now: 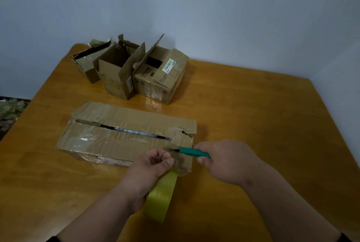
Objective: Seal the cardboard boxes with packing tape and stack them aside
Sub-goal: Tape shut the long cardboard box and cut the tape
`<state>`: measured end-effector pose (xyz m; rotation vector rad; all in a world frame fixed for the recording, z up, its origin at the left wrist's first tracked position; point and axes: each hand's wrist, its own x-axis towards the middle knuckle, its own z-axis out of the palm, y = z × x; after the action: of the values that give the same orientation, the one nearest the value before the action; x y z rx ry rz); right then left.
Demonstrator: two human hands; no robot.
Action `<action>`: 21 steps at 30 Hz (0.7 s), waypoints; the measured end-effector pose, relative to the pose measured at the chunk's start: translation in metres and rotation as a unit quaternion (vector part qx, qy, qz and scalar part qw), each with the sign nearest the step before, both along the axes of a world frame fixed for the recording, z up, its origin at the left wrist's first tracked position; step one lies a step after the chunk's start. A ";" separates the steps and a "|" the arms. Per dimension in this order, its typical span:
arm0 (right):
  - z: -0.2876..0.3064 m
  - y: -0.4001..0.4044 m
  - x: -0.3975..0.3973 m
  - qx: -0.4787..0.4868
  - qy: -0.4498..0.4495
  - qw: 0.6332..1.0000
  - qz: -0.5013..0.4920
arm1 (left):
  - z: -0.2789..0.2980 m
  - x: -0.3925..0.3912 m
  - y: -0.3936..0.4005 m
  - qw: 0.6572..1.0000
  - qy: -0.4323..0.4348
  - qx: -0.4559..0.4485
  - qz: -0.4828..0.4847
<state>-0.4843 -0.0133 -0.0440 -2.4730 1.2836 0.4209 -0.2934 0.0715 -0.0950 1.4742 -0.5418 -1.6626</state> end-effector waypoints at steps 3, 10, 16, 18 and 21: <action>0.000 0.002 -0.006 -0.023 0.005 1.000 0.009 | 0.000 -0.001 0.000 1.000 -0.005 0.003 0.001; 0.005 0.002 -0.017 0.026 -0.035 0.999 -0.018 | -0.002 0.001 0.002 1.000 -0.015 -0.002 -0.005; 0.003 -0.003 -0.034 0.170 -0.264 0.912 -0.263 | -0.005 0.004 0.005 1.000 -0.019 -0.014 -0.006; -0.005 0.004 -0.026 0.174 -0.305 0.875 -0.333 | -0.006 0.004 0.007 1.000 -0.014 -0.021 -0.009; -0.022 0.024 0.001 0.235 -0.374 0.802 -0.402 | -0.005 0.002 0.011 0.999 -0.006 -0.037 -0.015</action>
<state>-0.4830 0.0104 -0.0663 -1.2517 1.4455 -0.3886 -0.2918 0.0826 -0.1003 1.4310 -0.6278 -1.6396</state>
